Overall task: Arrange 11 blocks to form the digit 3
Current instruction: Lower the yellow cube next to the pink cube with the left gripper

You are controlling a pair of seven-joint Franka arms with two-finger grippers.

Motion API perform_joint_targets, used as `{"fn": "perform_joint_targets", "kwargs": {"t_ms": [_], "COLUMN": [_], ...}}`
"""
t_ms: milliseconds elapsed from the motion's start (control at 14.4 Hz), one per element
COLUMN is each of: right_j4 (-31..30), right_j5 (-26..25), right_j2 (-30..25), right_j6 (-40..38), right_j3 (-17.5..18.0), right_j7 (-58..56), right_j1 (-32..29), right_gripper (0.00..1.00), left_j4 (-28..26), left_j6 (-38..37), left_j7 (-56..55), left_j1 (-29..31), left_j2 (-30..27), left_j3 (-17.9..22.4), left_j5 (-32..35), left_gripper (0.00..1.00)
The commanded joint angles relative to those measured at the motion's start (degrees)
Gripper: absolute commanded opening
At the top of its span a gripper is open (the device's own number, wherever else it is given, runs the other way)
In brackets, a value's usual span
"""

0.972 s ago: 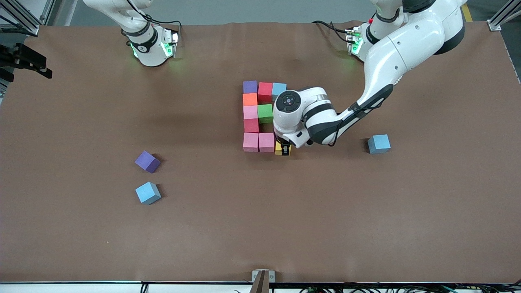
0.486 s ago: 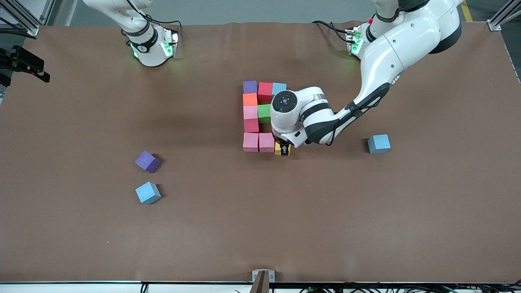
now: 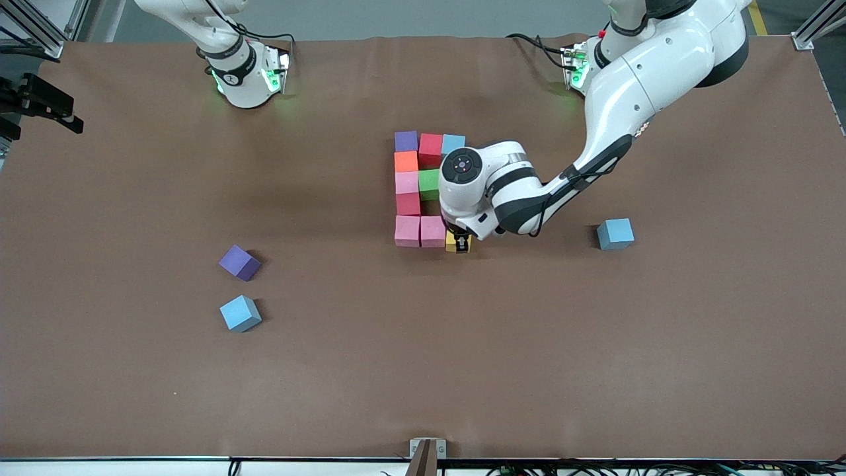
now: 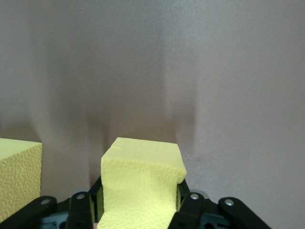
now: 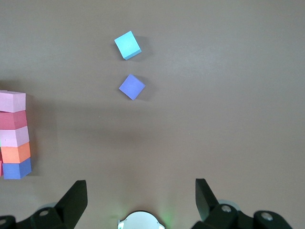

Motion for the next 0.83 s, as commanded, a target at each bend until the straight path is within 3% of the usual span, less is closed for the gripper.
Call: {"fn": "perform_joint_targets", "kwargs": {"t_ms": [0,208,278,347,417,764], "right_j4": [-0.73,-0.73,-0.65,-0.65,-0.65,-0.65], "right_j5": [0.54,0.54,0.54,0.54,0.54,0.28], "right_j2": [-1.12,-1.21,-1.21,-1.12,-1.21,-1.12], "right_j6": [-0.25,-0.69,-0.69,-0.69,-0.69,-1.04], "right_j3": [-0.39,-0.30,-0.21,-0.30,-0.30,-0.39], "right_j7": [0.50,4.44,4.46,4.20,3.93,0.42], "right_j1": [0.55,0.72,0.72,0.72,0.55,0.55], "right_gripper": [1.00,1.00,1.00,1.00,1.00,1.00], "left_j4": [-0.56,-0.56,-0.56,-0.56,-0.47,0.23], "left_j6": [1.10,1.19,1.19,1.10,1.10,-0.65], "left_j7": [-16.90,-16.81,-16.72,-15.76,-15.58,-14.08], "left_j1": [-2.96,-2.96,-2.96,-2.88,-2.88,-0.25], "left_j2": [1.09,1.00,0.91,0.74,0.47,-1.37], "left_j3": [1.00,1.00,1.00,1.00,1.00,-1.45], "left_j5": [0.81,0.37,0.46,0.55,0.64,0.29], "left_gripper": [0.32,0.32,0.42,0.83,1.00,1.00]}}
